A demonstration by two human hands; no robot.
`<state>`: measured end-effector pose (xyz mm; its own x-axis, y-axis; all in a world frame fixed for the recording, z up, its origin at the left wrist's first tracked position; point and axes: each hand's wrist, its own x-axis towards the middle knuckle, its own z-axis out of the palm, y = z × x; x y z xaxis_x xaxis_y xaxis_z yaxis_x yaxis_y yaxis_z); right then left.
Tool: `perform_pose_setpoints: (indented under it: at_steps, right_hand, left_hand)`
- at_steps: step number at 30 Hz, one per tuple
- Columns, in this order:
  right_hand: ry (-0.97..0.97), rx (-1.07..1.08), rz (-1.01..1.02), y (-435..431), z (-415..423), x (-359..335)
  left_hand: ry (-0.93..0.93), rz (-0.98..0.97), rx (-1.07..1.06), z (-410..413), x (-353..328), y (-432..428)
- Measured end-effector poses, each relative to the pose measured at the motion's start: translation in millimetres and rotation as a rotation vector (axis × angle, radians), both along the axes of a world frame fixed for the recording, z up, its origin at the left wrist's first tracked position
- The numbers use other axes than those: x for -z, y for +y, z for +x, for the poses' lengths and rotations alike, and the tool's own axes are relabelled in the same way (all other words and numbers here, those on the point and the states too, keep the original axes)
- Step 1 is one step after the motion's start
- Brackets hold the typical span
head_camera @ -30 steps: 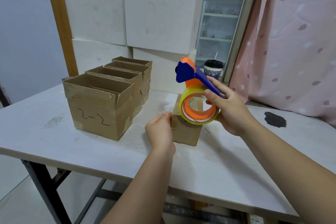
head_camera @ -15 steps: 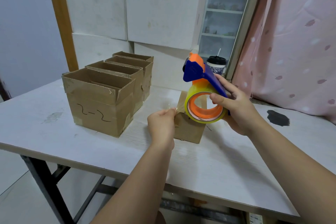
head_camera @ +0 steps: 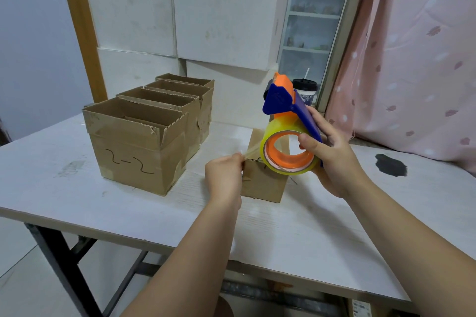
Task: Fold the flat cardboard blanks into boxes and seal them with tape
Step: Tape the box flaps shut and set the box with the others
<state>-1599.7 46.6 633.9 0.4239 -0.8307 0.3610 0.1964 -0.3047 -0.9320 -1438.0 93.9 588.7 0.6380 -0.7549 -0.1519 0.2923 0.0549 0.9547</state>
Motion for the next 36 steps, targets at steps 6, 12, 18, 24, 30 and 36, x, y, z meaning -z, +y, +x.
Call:
perform_pose_setpoints:
  at_steps: [6, 12, 18, 24, 30, 36]
  right_hand:
    - [0.018, 0.034, -0.017, 0.5, 1.9, -0.1]
    - [0.048, 0.065, -0.037, 1.8, 3.4, -1.7]
    - [0.077, 0.089, -0.058, 1.9, 4.0, -0.9]
    - [0.085, 0.096, -0.049, 2.6, 3.7, -2.1]
    - [0.084, 0.091, -0.044, 1.1, 3.4, -3.8]
    - [0.188, 0.118, -0.122, 0.8, 1.3, -12.1]
  left_hand:
    - [-0.004, 0.028, -0.011, 3.0, 5.0, -4.1]
    - [0.018, 0.059, -0.028, -0.3, 13.4, -4.5]
    - [-0.354, -0.096, -0.081, -20.5, 11.0, 9.1]
    - [-0.597, -0.036, 0.002, -24.1, 21.5, 15.2]
    - [-1.063, -0.047, 0.044, -2.3, 19.3, 4.6]
    - [-1.236, -0.057, 0.066, 14.0, 26.5, -1.6]
